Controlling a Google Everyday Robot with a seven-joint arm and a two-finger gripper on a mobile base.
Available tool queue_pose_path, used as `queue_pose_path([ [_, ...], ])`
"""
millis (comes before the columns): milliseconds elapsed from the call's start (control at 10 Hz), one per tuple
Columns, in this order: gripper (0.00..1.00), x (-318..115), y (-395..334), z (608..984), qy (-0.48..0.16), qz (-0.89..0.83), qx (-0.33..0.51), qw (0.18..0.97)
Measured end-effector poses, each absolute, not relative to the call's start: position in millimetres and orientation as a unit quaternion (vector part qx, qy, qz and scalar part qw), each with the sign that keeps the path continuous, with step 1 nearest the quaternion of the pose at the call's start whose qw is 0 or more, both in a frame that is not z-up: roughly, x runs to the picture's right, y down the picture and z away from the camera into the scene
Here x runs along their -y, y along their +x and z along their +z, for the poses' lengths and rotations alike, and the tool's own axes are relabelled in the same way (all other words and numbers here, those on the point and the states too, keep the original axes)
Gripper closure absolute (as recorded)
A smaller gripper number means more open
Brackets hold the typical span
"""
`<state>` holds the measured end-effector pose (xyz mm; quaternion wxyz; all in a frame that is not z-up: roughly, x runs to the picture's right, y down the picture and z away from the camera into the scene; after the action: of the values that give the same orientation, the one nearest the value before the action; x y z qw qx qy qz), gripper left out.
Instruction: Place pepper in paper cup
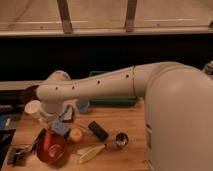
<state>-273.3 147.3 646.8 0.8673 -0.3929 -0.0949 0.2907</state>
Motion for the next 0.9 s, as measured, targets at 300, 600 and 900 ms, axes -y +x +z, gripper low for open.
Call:
queue_pose_path([
  [300,1.0,-90.8,-282.7,603.2,-0.342,0.277,0.13,0.888],
  [600,1.0,-21.1,-310.8,587.9,-0.296,0.269,0.165,0.902],
  [900,1.0,42.9,-362.0,591.3,-0.269,0.262,0.189,0.907],
])
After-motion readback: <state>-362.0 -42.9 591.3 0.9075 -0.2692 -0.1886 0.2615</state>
